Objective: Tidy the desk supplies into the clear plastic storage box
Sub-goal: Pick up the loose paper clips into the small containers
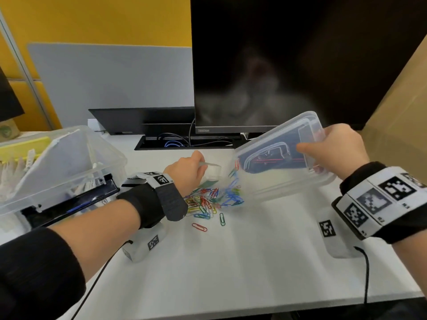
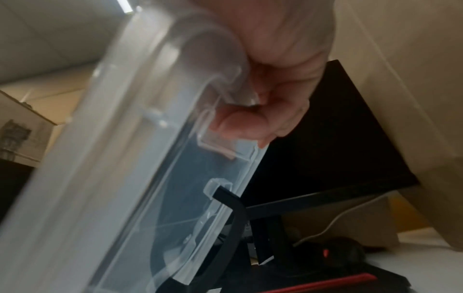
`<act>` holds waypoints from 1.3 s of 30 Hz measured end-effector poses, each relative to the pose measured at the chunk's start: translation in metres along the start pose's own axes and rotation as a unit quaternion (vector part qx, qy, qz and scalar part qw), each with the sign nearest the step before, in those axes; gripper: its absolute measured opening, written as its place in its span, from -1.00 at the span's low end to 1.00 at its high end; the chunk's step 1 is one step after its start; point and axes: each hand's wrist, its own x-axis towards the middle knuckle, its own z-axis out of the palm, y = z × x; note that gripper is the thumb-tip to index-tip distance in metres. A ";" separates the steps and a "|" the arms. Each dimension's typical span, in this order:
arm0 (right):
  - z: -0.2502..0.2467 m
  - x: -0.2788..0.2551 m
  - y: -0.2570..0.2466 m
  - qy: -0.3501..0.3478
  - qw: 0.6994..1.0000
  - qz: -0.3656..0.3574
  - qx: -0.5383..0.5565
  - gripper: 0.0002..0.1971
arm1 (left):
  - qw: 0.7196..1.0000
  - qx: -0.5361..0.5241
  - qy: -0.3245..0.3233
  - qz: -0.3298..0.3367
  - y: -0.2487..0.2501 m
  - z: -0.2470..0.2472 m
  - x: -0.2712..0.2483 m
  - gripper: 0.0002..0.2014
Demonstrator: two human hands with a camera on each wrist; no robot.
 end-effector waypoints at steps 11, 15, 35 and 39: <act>0.000 -0.014 -0.015 0.085 0.971 -0.209 0.080 -0.63 | 1.000 0.004 -0.007 -0.016 0.001 -0.001 0.000 -0.66; 0.006 -0.013 -0.011 0.111 0.954 -0.273 0.064 -0.64 | 1.000 0.001 -0.003 -0.022 0.001 -0.002 0.000 -0.67; 0.011 0.014 0.099 0.011 0.973 0.118 0.196 -0.75 | 0.996 -0.086 -0.009 0.006 0.000 -0.005 -0.001 -0.70; 0.006 0.022 0.132 -0.010 0.966 0.208 0.153 -0.70 | 0.996 -0.093 0.003 -0.006 0.001 -0.004 0.000 -0.66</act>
